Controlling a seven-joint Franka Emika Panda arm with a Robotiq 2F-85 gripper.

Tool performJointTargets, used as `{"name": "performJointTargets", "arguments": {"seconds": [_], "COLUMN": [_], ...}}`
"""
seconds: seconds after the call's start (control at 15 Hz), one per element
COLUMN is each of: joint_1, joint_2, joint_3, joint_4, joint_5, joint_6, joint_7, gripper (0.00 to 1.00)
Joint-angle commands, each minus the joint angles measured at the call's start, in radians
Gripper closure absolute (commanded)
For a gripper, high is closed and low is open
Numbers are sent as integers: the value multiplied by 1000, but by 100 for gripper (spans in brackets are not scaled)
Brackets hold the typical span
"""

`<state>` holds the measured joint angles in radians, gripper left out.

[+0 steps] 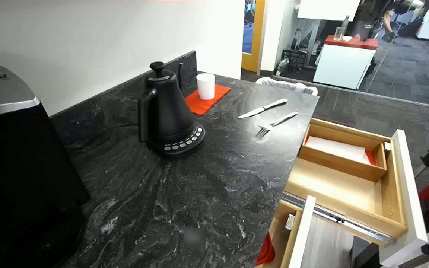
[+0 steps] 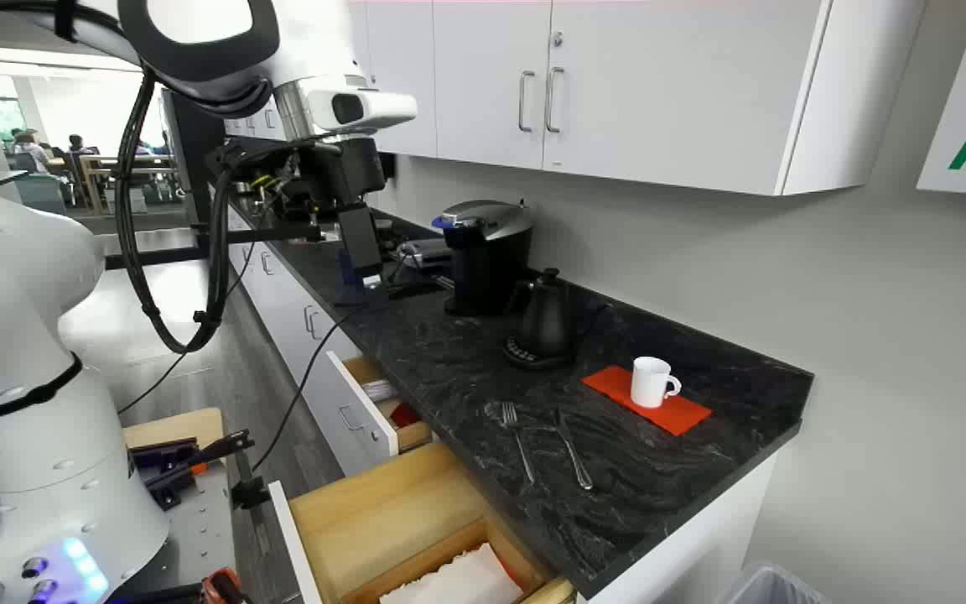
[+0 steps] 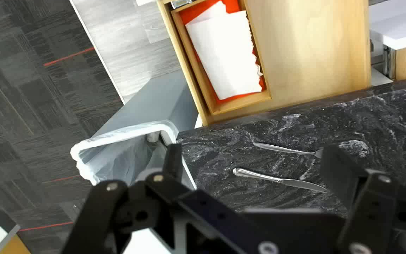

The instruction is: Pick the fork and knife on the counter and put them in the drawer

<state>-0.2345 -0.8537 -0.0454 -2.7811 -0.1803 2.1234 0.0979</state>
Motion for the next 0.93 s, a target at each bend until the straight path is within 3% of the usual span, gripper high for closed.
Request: {"name": "performJointTargets", "arguments": {"seconds": [0.0,0.6,0.87], "joint_1": [5,5,38], "joint_2": [0,0,192], "joint_3": [-5,-5,-175], "joint_4": [3,3,109], "joint_5": [-4,-4,-26], "joint_6": [-4,-4,140], "joint_7": [3,3,-290], "gripper": [0,0,0]}}
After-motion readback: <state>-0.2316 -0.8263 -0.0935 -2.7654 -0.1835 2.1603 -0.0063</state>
